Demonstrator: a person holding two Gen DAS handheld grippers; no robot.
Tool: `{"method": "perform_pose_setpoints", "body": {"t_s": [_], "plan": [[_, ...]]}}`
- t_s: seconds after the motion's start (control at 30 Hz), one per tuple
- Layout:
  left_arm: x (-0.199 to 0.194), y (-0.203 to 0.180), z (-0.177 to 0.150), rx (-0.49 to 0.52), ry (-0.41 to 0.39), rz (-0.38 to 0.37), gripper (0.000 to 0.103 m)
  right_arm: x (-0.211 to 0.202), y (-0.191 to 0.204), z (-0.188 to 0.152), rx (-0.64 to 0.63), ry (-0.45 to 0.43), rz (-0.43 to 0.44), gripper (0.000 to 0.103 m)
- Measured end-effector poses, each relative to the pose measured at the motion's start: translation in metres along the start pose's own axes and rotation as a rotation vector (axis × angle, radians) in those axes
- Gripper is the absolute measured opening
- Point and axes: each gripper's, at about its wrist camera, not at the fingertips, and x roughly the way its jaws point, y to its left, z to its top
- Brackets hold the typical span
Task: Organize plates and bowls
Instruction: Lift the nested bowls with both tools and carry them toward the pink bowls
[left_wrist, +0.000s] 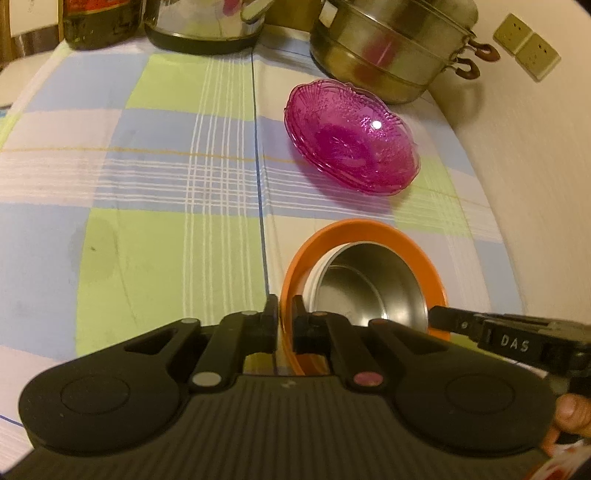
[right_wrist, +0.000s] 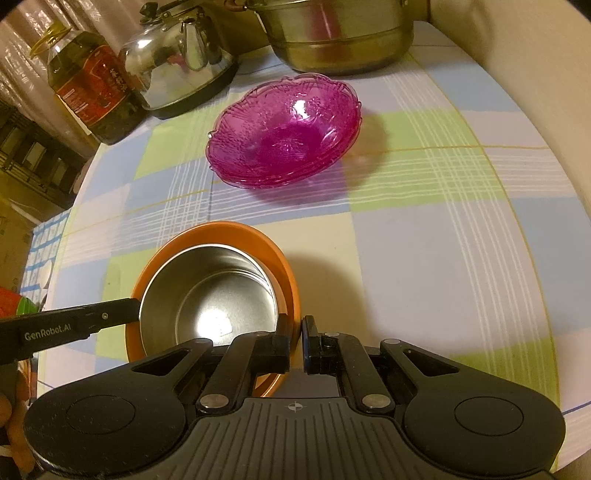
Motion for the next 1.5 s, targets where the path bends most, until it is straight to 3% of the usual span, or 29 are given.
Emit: {"method": "perform_pose_setpoints", "body": {"t_s": [0.17, 0.23, 0.3, 0.33, 0.57, 0.97, 1.17, 1.37, 1.5], "plan": [[-0.005, 0.003, 0.000, -0.021, -0.014, -0.003, 0.018, -0.002, -0.002, 0.002, 0.007, 0.001, 0.008, 0.008], [-0.009, 0.005, 0.001, -0.041, -0.028, -0.026, 0.026, -0.005, -0.003, 0.002, 0.020, -0.009, 0.012, 0.017], [-0.013, 0.005, 0.002, -0.052, -0.040, -0.045, 0.030, -0.008, -0.005, 0.002, 0.042, -0.016, 0.025, 0.046], [-0.013, 0.003, 0.003, -0.043, -0.043, -0.045, 0.030, -0.011, -0.005, 0.001, 0.050, -0.023, 0.036, 0.049], [-0.001, -0.014, 0.000, 0.029, -0.007, -0.023, 0.030, -0.007, 0.002, 0.002, 0.023, -0.004, 0.045, 0.049], [0.020, -0.013, -0.003, 0.053, 0.038, 0.009, 0.030, 0.023, -0.007, -0.001, 0.065, 0.068, 0.055, 0.049], [0.022, -0.015, -0.003, 0.066, 0.046, 0.013, 0.024, 0.030, -0.010, -0.003, 0.085, 0.075, 0.063, 0.048], [0.023, -0.017, -0.003, 0.064, 0.047, 0.029, 0.022, 0.031, -0.009, -0.004, 0.104, 0.078, 0.068, 0.026], [0.023, -0.018, -0.004, 0.064, 0.051, 0.036, 0.022, 0.030, -0.007, -0.004, 0.107, 0.073, 0.053, 0.023]]}}
